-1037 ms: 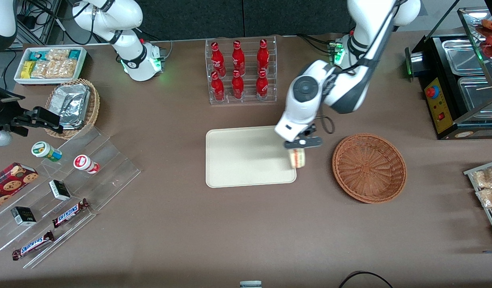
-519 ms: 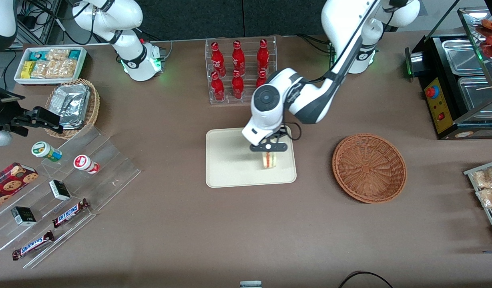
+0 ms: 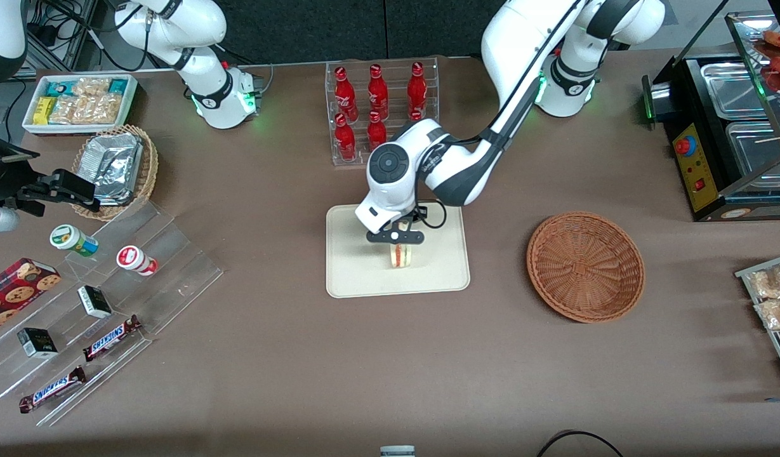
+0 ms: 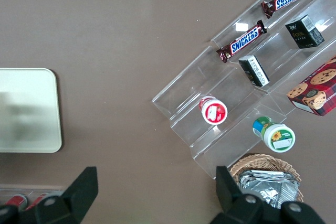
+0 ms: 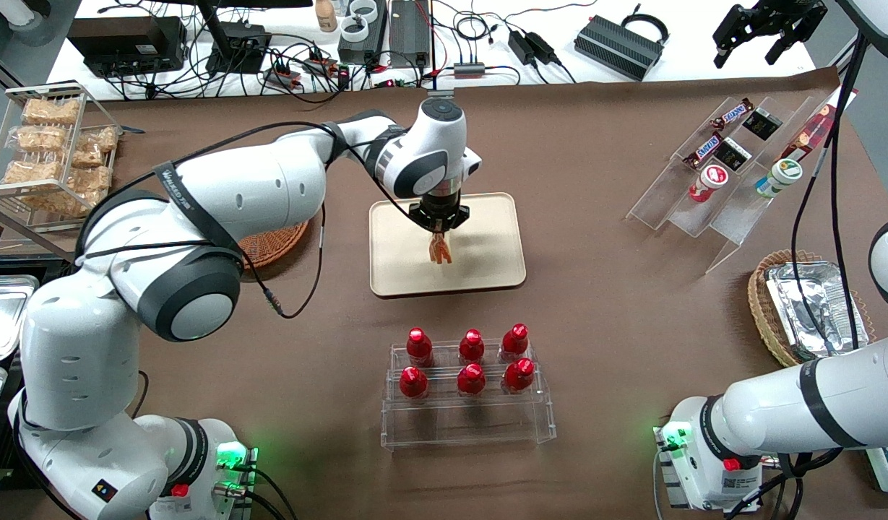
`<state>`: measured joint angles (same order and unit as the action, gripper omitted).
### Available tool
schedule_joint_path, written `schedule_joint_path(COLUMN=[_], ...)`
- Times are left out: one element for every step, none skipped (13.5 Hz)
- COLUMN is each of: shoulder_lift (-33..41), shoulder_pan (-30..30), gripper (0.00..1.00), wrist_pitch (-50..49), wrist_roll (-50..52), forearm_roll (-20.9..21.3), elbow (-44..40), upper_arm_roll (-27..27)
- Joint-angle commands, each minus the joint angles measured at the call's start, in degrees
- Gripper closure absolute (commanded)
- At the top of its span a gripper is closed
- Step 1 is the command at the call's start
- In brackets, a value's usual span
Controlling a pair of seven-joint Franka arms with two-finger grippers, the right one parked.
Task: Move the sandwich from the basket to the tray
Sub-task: 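Lower the sandwich onto the tray and open the left gripper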
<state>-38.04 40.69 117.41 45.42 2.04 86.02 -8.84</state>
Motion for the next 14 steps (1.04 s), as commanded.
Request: schedule_joint_path(shoulder_lift=[-3.0, -3.3, -3.6, -3.7, -4.0, -4.1, -4.1, -4.1, -4.1, -4.1, -4.1, -4.1, -4.4, -4.5], shoulder_pan=[1.4, 1.5, 2.1, 2.2, 2.2, 2.2, 2.2, 2.2, 2.1, 2.1, 2.1, 2.1, 2.1, 2.1], gripper=[1.0, 1.0, 1.0, 1.0, 1.0, 1.0, 1.0, 1.0, 1.0, 1.0, 1.0, 1.0, 1.0, 1.0], wrist_pitch=[-1.4, -1.2, -1.1, -1.0, -1.0, -0.4, -0.3, -0.2, 0.0, 0.3, 0.6, 0.7, 0.7, 0.9], wrist_roll=[1.6, 1.7, 1.7, 1.7, 1.9, 2.0, 2.0, 2.0, 2.0, 2.0, 2.5, 3.2, 3.2, 3.2], forearm_roll=[0.0, 0.2, 0.2, 0.3, 0.8, 1.7, 2.1, 2.2, 2.3, 2.5, 3.7, 4.3, 4.4, 4.5], elbow=[-3.7, -3.7, -3.7, -3.7, -3.7, -3.6, -3.6, -3.6, -3.6, -3.6, -3.5, -3.3, -3.3, -3.3], upper_arm_roll=[0.5, 0.6, 0.7, 0.8, 0.8, 0.8, 0.8, 0.8, 0.9, 0.9, 0.9, 0.9, 0.9, 0.9])
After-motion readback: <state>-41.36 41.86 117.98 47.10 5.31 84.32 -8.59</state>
